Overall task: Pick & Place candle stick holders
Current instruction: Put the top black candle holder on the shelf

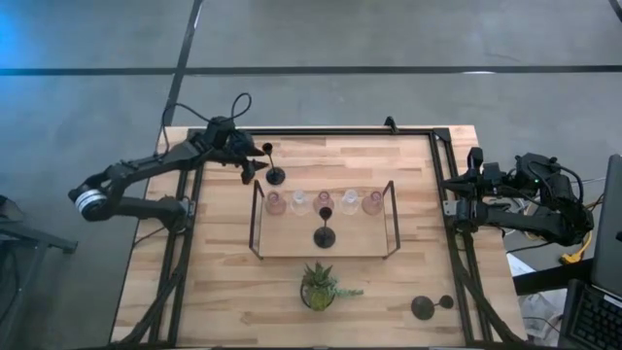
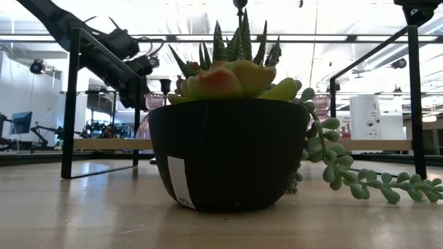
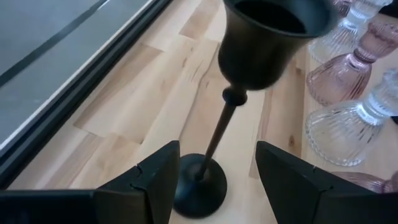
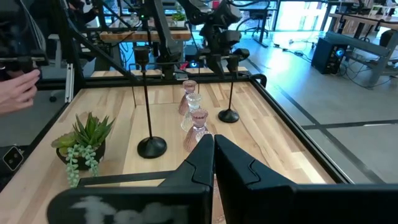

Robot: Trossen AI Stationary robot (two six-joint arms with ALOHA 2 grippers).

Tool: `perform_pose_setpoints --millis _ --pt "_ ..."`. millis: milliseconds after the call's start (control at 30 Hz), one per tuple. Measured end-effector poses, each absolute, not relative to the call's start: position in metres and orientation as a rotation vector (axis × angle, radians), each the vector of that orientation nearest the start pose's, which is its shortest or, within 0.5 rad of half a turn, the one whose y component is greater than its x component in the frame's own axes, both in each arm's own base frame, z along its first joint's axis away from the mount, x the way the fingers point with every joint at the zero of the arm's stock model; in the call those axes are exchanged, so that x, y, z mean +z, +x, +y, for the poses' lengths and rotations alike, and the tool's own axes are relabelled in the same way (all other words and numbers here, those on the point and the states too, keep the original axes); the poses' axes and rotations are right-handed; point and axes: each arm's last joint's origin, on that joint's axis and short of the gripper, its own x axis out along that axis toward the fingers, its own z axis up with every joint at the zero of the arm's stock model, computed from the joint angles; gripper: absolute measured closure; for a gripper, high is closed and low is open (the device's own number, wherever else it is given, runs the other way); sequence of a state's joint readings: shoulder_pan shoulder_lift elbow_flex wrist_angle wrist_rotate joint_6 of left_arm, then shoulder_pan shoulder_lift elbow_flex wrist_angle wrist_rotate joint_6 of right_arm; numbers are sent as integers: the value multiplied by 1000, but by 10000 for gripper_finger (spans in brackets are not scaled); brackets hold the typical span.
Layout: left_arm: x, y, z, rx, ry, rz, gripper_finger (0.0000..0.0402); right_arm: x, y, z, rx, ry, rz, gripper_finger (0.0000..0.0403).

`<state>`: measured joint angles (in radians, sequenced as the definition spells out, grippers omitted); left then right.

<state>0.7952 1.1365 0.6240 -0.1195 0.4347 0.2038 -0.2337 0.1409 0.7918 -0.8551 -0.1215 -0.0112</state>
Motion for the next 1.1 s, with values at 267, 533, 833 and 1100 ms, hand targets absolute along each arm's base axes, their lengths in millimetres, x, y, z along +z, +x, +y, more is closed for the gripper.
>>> perform_pose_setpoints --millis 267,533,833,1100 --pt "222 188 166 250 -163 541 198 317 12 1 -111 25 201 394" --pt "225 195 173 249 -223 529 287 317 12 1 -111 25 202 394" --pt "230 195 172 269 -236 519 385 317 12 1 -111 25 202 394" --pt "289 196 174 299 -103 444 385 317 12 1 -111 25 202 394"
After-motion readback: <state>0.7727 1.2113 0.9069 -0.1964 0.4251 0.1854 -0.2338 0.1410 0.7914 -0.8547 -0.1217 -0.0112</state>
